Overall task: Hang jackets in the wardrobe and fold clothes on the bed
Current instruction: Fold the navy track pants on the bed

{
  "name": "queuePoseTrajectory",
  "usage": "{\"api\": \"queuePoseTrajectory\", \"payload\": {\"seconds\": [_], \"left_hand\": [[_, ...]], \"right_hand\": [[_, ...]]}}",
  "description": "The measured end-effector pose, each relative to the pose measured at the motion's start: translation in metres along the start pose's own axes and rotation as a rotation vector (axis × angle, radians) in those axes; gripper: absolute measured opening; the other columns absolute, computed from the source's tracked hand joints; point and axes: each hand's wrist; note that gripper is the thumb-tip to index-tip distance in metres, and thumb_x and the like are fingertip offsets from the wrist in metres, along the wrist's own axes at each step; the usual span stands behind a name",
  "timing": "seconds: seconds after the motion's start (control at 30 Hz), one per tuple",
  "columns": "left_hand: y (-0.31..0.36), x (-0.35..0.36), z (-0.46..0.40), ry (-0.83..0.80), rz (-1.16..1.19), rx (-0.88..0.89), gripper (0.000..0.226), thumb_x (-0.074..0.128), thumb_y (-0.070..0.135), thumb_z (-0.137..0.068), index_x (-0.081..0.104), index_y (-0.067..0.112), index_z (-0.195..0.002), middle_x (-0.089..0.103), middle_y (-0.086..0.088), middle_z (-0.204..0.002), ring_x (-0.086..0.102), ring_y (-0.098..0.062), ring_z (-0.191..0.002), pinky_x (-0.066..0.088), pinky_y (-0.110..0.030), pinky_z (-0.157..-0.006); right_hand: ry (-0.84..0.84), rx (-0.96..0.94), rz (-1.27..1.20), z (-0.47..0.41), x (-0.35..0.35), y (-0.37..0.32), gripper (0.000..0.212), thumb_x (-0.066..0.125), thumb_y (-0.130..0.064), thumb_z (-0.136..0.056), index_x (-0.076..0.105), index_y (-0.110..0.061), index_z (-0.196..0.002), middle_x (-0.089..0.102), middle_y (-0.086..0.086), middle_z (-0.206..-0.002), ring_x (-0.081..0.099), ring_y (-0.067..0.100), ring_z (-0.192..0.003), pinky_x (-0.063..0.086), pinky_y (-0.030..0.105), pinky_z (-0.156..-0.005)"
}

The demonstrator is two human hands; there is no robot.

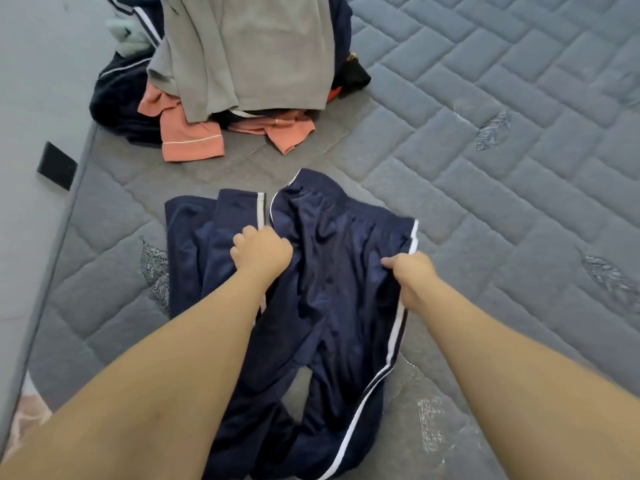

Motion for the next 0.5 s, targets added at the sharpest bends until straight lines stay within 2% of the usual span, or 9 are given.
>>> {"api": "queuePoseTrajectory", "payload": {"seconds": [0.03,0.07,0.13,0.17,0.23,0.33,0.43,0.5], "left_hand": [[0.004,-0.002,0.003,-0.019,0.104,-0.022,0.033,0.046,0.031,-0.09,0.052,0.011,-0.116,0.046,-0.013,-0.125,0.044,-0.035,-0.114,0.039,-0.044,-0.092],[0.01,-0.004,0.008,-0.043,0.279,-0.009,0.025,0.045,0.026,-0.088,0.053,0.011,-0.106,0.051,-0.01,-0.116,0.05,-0.032,-0.103,0.042,-0.04,-0.083],[0.024,-0.011,0.029,-0.098,0.54,0.102,0.01,0.044,0.023,-0.087,0.05,0.017,-0.093,0.06,-0.003,-0.097,0.055,-0.024,-0.082,0.043,-0.033,-0.064],[0.033,-0.018,0.043,-0.12,0.578,0.164,0.006,0.045,0.025,-0.089,0.049,0.023,-0.092,0.06,-0.001,-0.091,0.056,-0.021,-0.079,0.042,-0.032,-0.061],[0.057,-0.031,0.072,-0.18,0.598,0.292,0.009,0.046,0.036,-0.093,0.049,0.027,-0.096,0.061,0.002,-0.09,0.058,-0.016,-0.079,0.044,-0.032,-0.065],[0.111,-0.037,0.104,-0.218,0.595,0.41,0.028,0.045,0.051,-0.093,0.052,0.024,-0.091,0.059,0.007,-0.085,0.056,-0.01,-0.075,0.044,-0.03,-0.07],[0.184,-0.023,0.125,-0.258,0.491,0.46,0.023,0.038,0.029,-0.097,0.042,0.018,-0.077,0.045,0.002,-0.08,0.039,-0.011,-0.065,0.035,-0.029,-0.061],[0.232,-0.002,0.143,-0.303,0.374,0.496,0.018,0.038,0.021,-0.096,0.048,0.016,-0.082,0.046,0.002,-0.08,0.04,-0.011,-0.066,0.035,-0.027,-0.062]], "right_hand": [[-0.087,0.056,-0.051,0.01,-0.007,0.004,0.026,0.064,-0.001,-0.088,0.056,0.006,-0.112,0.067,0.021,-0.112,0.065,0.028,-0.087,0.056,0.039,-0.069],[-0.171,0.099,-0.109,0.02,-0.017,0.004,0.031,0.065,-0.008,-0.09,0.06,0.001,-0.119,0.069,0.018,-0.112,0.068,0.03,-0.092,0.057,0.042,-0.074],[-0.307,0.131,-0.248,0.038,-0.045,-0.005,0.032,0.064,-0.028,-0.094,0.063,-0.013,-0.122,0.072,0.011,-0.111,0.07,0.028,-0.097,0.058,0.038,-0.073],[-0.327,0.141,-0.3,0.045,-0.061,-0.012,0.034,0.061,-0.036,-0.095,0.064,-0.015,-0.121,0.073,0.008,-0.111,0.071,0.026,-0.097,0.058,0.035,-0.07],[-0.283,0.13,-0.367,0.057,-0.093,-0.022,0.036,0.06,-0.039,-0.095,0.064,-0.015,-0.122,0.073,0.008,-0.109,0.072,0.025,-0.094,0.058,0.034,-0.067],[-0.148,0.051,-0.484,0.057,-0.147,-0.031,0.032,0.062,-0.028,-0.095,0.062,-0.015,-0.124,0.074,0.01,-0.104,0.073,0.028,-0.09,0.059,0.04,-0.07],[-0.074,0.003,-0.596,0.048,-0.21,-0.033,0.024,0.062,-0.024,-0.095,0.064,-0.015,-0.117,0.075,0.01,-0.102,0.074,0.025,-0.084,0.059,0.037,-0.062],[-0.046,0.004,-0.666,0.037,-0.257,-0.031,0.019,0.063,-0.024,-0.095,0.065,-0.015,-0.112,0.075,0.009,-0.1,0.074,0.024,-0.081,0.058,0.034,-0.057]]}}
Point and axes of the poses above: each hand's wrist, its own z-axis away from the middle knuckle, its own x-axis out of the palm, y = z × x
